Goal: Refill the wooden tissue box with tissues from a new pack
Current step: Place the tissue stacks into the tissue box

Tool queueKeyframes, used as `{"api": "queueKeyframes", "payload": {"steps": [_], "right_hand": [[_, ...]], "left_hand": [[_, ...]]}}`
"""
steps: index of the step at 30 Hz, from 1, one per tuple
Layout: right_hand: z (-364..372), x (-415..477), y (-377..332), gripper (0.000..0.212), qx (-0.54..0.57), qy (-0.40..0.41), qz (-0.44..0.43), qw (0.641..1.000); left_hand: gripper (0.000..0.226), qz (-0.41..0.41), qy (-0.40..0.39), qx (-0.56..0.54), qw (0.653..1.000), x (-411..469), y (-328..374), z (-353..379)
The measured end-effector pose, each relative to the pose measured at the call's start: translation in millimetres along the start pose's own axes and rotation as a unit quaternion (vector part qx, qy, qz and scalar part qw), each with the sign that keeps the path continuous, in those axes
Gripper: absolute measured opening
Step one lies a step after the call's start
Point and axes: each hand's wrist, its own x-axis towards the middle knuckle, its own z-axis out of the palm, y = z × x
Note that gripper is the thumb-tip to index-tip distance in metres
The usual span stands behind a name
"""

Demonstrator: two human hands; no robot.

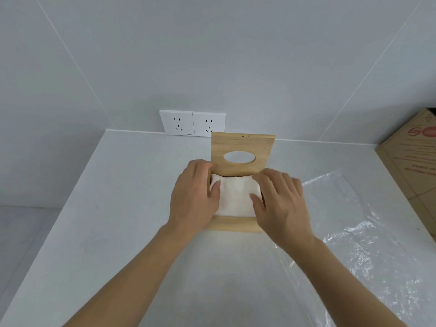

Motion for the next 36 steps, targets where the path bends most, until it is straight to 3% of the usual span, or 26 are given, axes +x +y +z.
{"api": "queueKeyframes", "payload": {"steps": [2,5,8,13,17,24,29,36], "right_hand": [[-6,7,12,0.028,0.023,-0.043,-0.081,0.995],[-10,20,27,0.029,0.001,-0.182,-0.153,0.971],[-9,35,34,0.034,-0.048,-0.285,-0.181,0.94],[-4,46,29,0.036,-0.105,-0.355,-0.178,0.912],[4,50,23,0.029,-0.141,-0.38,-0.166,0.899],[6,51,23,0.028,-0.156,-0.392,-0.163,0.892],[0,53,22,0.035,-0.158,-0.355,-0.197,0.9],[8,46,23,0.026,-0.145,-0.367,-0.158,0.905]], "left_hand": [[0.023,0.1,-0.054,0.029,0.993,7,-2,-11],[0.024,0.188,-0.179,0.116,0.959,20,-5,-21],[0.029,0.226,-0.246,0.206,0.92,32,-7,-20],[0.03,0.242,-0.293,0.282,0.881,38,-6,-13],[0.024,0.22,-0.318,0.316,0.867,38,-1,-5],[0.031,0.204,-0.328,0.312,0.868,38,0,-2],[0.037,0.202,-0.321,0.278,0.882,40,-1,-7],[0.045,0.191,-0.321,0.274,0.886,31,-10,-1]]}}
